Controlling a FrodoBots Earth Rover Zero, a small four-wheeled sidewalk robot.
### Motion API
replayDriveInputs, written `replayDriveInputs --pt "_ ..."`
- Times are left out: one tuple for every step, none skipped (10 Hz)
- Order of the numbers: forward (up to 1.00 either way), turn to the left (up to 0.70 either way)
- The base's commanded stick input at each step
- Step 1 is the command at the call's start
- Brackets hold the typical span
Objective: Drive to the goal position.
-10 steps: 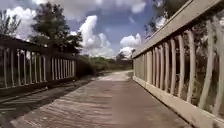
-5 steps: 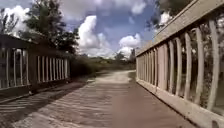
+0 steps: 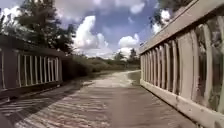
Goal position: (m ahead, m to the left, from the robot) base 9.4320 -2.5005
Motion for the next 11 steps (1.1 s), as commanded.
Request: replayDriveInputs --pt "1.00 0.00" --pt "1.00 0.00" --pt "1.00 0.00" --pt "1.00 0.00" --pt "1.00 0.00" --pt "1.00 0.00" --pt "1.00 0.00" --pt "1.00 0.00" --pt "1.00 0.00" --pt "1.00 0.00" --pt "1.00 0.00"
